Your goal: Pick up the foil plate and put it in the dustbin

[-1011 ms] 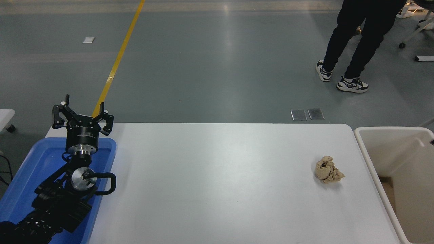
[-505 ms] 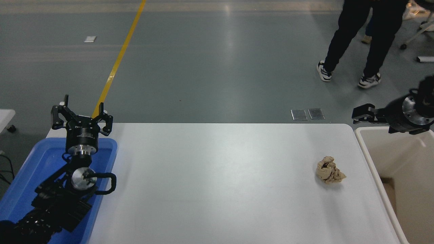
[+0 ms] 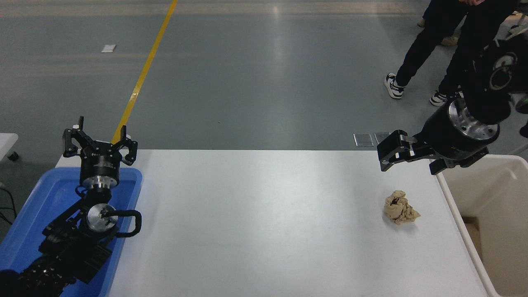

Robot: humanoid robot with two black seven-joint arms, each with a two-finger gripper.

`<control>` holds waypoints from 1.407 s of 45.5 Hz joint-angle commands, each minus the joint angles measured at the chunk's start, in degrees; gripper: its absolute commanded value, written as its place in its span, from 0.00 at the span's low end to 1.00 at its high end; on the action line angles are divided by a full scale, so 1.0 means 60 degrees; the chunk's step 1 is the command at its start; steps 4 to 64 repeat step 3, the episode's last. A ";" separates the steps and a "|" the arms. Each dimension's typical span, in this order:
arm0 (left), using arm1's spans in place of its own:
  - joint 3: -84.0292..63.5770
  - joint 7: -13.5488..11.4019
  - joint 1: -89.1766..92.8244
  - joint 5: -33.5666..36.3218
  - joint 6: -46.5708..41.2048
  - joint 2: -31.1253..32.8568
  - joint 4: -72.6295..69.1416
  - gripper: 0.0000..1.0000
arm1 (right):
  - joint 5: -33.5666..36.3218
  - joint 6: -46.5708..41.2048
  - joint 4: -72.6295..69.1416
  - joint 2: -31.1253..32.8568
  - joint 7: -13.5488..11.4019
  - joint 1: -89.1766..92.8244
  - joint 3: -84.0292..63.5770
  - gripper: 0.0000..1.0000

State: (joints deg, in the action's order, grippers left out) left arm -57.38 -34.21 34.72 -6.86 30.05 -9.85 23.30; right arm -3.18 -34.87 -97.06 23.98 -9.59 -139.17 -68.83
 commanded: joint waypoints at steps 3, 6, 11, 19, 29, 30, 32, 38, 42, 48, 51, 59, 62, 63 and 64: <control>-0.0003 -0.0011 0.0014 -0.0013 -0.0013 0.0000 -0.0001 0.99 | 0.0266 -0.0385 -0.0490 -0.0173 0.0016 -0.0711 -0.0218 1.00; -0.0003 -0.0011 0.0014 -0.0013 -0.0013 0.0000 -0.0001 0.99 | 0.0266 -0.0385 -0.0490 -0.0173 0.0016 -0.0711 -0.0218 1.00; -0.0003 -0.0011 0.0014 -0.0013 -0.0013 0.0000 -0.0001 0.99 | 0.0266 -0.0385 -0.0490 -0.0173 0.0016 -0.0711 -0.0218 1.00; -0.0003 -0.0011 0.0014 -0.0013 -0.0013 0.0000 -0.0001 0.99 | 0.0266 -0.0385 -0.0490 -0.0173 0.0016 -0.0711 -0.0218 1.00; -0.0003 -0.0011 0.0014 -0.0013 -0.0013 0.0000 -0.0001 0.99 | 0.0266 -0.0385 -0.0490 -0.0173 0.0016 -0.0711 -0.0218 1.00; -0.0003 -0.0011 0.0014 -0.0013 -0.0013 0.0000 -0.0001 0.99 | 0.0266 -0.0385 -0.0490 -0.0173 0.0016 -0.0711 -0.0218 1.00; -0.0003 -0.0011 0.0014 -0.0013 -0.0013 0.0000 -0.0001 0.99 | 0.0266 -0.0385 -0.0490 -0.0173 0.0016 -0.0711 -0.0218 1.00; -0.0003 -0.0011 0.0014 -0.0013 -0.0013 0.0000 -0.0001 0.99 | 0.0266 -0.0385 -0.0490 -0.0173 0.0016 -0.0711 -0.0218 1.00; -0.0003 -0.0011 0.0014 -0.0013 -0.0013 0.0000 -0.0001 0.99 | 0.0266 -0.0385 -0.0490 -0.0173 0.0016 -0.0711 -0.0218 1.00; -0.0003 -0.0011 0.0014 -0.0013 -0.0013 0.0000 -0.0001 0.99 | 0.0266 -0.0385 -0.0490 -0.0173 0.0016 -0.0711 -0.0218 1.00; -0.0003 -0.0011 0.0014 -0.0013 -0.0013 0.0000 -0.0001 0.99 | 0.0266 -0.0385 -0.0490 -0.0173 0.0016 -0.0711 -0.0218 1.00; -0.0003 -0.0011 0.0014 -0.0013 -0.0013 0.0000 -0.0001 0.99 | 0.0266 -0.0385 -0.0490 -0.0173 0.0016 -0.0711 -0.0218 1.00; -0.0003 -0.0011 0.0014 -0.0013 -0.0013 0.0000 -0.0001 0.99 | 0.0266 -0.0385 -0.0490 -0.0173 0.0016 -0.0711 -0.0218 1.00; -0.0003 -0.0011 0.0014 -0.0013 -0.0013 0.0000 -0.0001 0.99 | 0.0266 -0.0385 -0.0490 -0.0173 0.0016 -0.0711 -0.0218 1.00; -0.0003 -0.0011 0.0014 -0.0013 -0.0013 0.0000 -0.0001 0.99 | 0.0266 -0.0385 -0.0490 -0.0173 0.0016 -0.0711 -0.0218 1.00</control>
